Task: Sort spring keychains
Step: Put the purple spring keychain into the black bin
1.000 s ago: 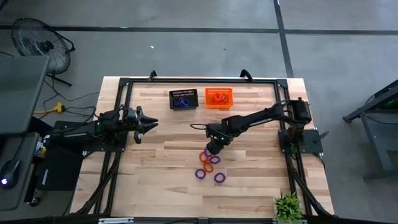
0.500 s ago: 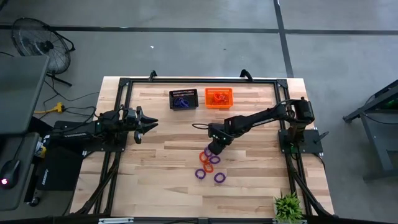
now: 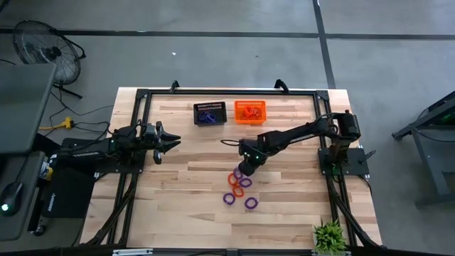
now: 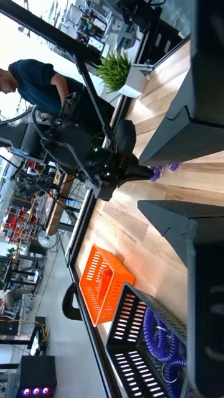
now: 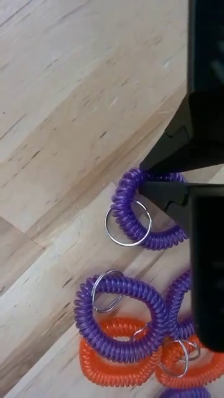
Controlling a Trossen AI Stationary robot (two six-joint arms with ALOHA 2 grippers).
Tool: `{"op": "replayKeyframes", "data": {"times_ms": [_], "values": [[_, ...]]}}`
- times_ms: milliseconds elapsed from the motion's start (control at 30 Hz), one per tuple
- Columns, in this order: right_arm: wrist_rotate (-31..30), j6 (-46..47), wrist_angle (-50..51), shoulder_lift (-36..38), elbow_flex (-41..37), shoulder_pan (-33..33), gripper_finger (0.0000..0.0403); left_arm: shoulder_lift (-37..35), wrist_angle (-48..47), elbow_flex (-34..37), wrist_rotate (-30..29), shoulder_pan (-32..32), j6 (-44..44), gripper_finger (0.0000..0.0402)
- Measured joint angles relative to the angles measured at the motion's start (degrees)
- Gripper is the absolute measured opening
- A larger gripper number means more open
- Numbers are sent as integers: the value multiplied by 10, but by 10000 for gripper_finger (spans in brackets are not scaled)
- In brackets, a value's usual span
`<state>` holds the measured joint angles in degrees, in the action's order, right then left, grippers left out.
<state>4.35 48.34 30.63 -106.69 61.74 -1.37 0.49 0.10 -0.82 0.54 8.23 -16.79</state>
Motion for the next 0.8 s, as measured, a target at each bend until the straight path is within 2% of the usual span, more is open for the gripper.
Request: {"op": "replayKeyframes", "data": {"times_ms": [200,367,800], "values": [[-11,-14,-20,29,-2,-14,8,0,0,0,0,0,0,99],[-3,-21,-76,44,-1,-24,12,0,0,0,0,0,0,99],[-3,-23,-356,47,1,-44,11,0,0,0,0,0,0,99]]}}
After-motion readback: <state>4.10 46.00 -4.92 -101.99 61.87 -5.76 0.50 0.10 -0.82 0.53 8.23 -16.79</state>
